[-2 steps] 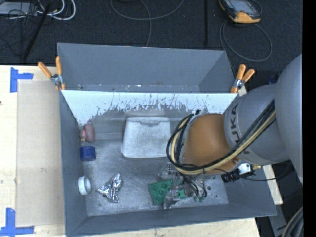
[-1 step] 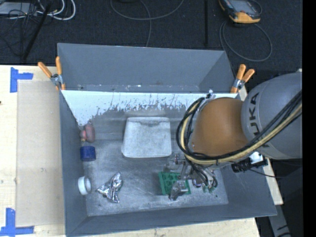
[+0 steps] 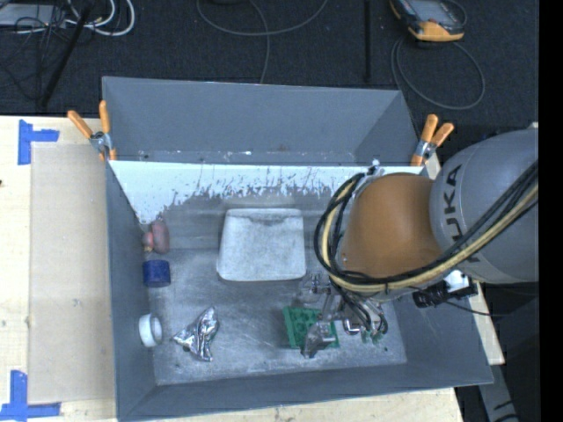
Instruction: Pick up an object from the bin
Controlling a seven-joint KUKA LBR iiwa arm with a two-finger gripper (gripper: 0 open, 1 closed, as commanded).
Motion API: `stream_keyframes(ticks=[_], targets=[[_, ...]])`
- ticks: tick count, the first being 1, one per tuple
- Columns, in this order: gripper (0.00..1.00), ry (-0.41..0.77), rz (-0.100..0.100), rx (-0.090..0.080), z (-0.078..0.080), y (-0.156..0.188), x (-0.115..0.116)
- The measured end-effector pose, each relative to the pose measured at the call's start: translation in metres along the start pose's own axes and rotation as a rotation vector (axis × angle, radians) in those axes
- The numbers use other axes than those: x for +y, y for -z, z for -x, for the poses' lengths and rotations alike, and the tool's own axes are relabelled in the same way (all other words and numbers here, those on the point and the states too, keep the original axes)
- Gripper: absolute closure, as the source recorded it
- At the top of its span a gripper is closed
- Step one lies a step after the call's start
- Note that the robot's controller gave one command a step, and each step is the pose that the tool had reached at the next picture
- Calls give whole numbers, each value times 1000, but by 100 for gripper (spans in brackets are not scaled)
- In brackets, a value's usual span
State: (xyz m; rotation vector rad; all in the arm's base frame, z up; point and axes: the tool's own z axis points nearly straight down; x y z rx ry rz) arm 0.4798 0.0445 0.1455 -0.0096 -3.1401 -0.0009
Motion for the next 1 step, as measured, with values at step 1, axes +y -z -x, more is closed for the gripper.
stream_keyframes(ticks=[1], targets=[[100, -2, 1, -6, 1, 52, 0]])
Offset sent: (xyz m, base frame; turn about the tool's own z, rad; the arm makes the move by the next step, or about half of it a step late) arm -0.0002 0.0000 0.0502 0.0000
